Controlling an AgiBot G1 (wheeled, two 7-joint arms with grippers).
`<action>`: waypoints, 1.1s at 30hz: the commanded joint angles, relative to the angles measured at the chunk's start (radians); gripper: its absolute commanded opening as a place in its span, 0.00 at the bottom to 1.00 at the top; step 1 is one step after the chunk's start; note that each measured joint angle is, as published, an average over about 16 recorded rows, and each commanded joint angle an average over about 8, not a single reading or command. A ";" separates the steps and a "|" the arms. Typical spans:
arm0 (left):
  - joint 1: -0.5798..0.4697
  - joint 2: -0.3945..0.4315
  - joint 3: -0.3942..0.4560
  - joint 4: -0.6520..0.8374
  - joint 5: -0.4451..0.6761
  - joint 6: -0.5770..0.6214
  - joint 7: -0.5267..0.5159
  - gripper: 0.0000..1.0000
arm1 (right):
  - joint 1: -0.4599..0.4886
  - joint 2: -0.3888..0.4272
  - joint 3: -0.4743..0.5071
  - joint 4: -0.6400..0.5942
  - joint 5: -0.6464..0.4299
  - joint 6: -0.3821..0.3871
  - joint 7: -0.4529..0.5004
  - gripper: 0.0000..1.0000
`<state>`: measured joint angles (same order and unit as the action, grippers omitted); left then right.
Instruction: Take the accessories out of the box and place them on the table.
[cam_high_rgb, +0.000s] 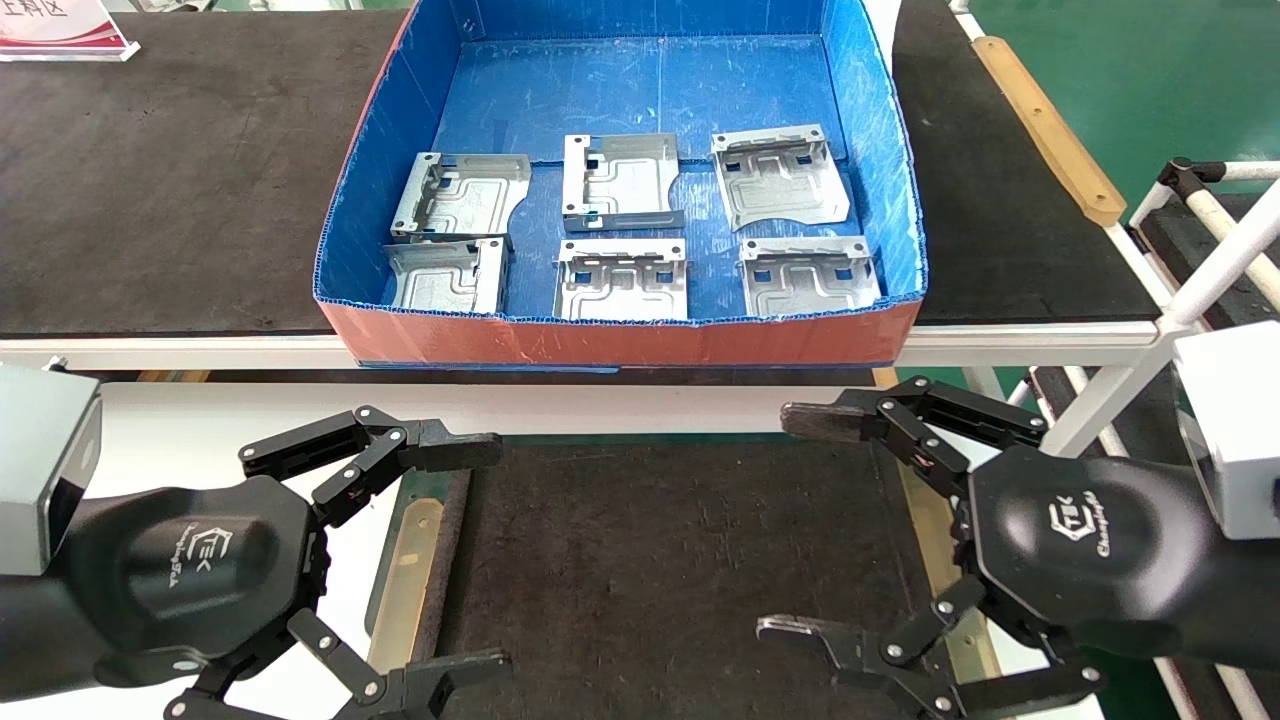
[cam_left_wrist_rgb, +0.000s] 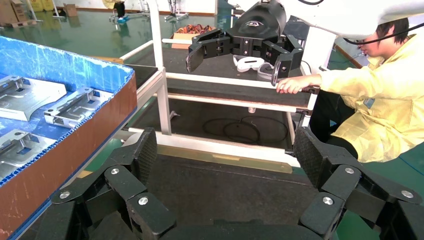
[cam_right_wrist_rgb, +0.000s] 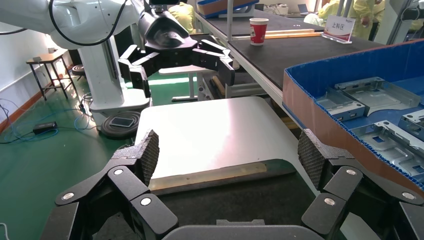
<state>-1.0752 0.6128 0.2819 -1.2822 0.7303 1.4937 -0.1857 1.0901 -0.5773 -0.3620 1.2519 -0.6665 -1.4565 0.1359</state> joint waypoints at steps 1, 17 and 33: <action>0.000 0.000 0.000 0.000 0.000 0.000 0.000 1.00 | 0.000 0.000 0.000 0.000 0.000 0.000 0.000 1.00; 0.000 -0.001 0.000 0.002 0.001 -0.002 -0.003 1.00 | 0.000 0.000 0.000 0.000 0.000 0.000 0.000 1.00; -0.081 0.042 0.036 0.000 0.144 -0.239 -0.130 1.00 | 0.000 0.000 0.000 0.000 0.000 0.000 0.000 1.00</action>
<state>-1.1627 0.6584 0.3241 -1.2765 0.8805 1.2574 -0.3205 1.0902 -0.5773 -0.3621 1.2518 -0.6665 -1.4565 0.1359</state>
